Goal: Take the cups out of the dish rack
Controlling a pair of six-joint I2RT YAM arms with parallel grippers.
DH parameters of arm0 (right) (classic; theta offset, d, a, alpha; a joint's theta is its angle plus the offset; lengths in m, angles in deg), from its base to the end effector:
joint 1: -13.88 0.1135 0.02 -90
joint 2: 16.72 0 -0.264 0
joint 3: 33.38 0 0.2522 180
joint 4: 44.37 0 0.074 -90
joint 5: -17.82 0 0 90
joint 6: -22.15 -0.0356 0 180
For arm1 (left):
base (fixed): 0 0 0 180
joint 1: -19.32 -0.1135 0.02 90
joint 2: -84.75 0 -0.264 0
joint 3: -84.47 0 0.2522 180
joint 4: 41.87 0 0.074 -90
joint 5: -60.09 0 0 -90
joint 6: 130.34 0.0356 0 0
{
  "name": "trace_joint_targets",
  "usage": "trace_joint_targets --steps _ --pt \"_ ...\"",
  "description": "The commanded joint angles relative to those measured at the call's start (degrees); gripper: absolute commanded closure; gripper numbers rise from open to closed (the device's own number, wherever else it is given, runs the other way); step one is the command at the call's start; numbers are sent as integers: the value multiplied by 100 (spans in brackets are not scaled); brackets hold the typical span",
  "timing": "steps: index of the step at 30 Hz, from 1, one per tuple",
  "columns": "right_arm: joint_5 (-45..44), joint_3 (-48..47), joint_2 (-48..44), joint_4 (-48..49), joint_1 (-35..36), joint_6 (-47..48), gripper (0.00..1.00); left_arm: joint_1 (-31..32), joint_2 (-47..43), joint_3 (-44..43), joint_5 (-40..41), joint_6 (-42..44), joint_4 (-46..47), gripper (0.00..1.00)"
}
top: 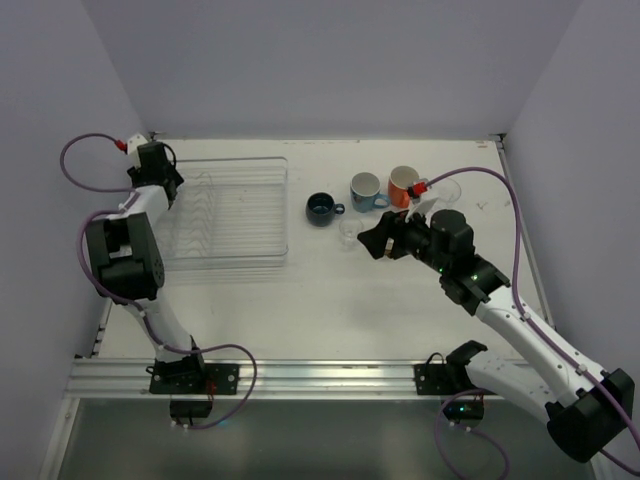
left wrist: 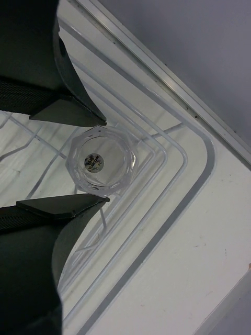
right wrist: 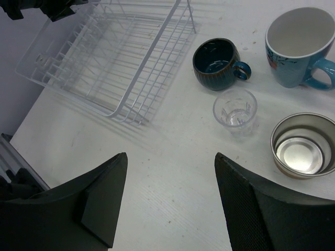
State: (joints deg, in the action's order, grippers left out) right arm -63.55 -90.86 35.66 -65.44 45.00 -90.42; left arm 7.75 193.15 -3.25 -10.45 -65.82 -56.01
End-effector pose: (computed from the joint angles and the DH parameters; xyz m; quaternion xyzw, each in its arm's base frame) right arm 0.1813 0.1157 0.3150 -0.1045 0.7906 0.3247 0.5085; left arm 0.4165 0.0974 0.2135 -0.3518 0.8034 0.0934 0.4713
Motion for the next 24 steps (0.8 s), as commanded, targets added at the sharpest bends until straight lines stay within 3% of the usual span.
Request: trace_joint_targets --steps 1,10,14,18,24 --pt "122 57 -61 406 26 -72 30 -55 -906 152 -135 69 372 69" --pt "631 48 -246 713 44 -643 30 -20 -3172 1198 -1163 -563 188 71" --pt "1087 320 -334 1686 88 -1546 30 119 -4229 1673 -1883 -1124 179 71" --pt "1308 505 -316 2398 167 -2154 30 383 -5264 2112 -3181 -1758 240 71" --pt "1379 663 35 3803 421 -2770 30 1287 -6031 2938 -4607 -2777 1223 70"
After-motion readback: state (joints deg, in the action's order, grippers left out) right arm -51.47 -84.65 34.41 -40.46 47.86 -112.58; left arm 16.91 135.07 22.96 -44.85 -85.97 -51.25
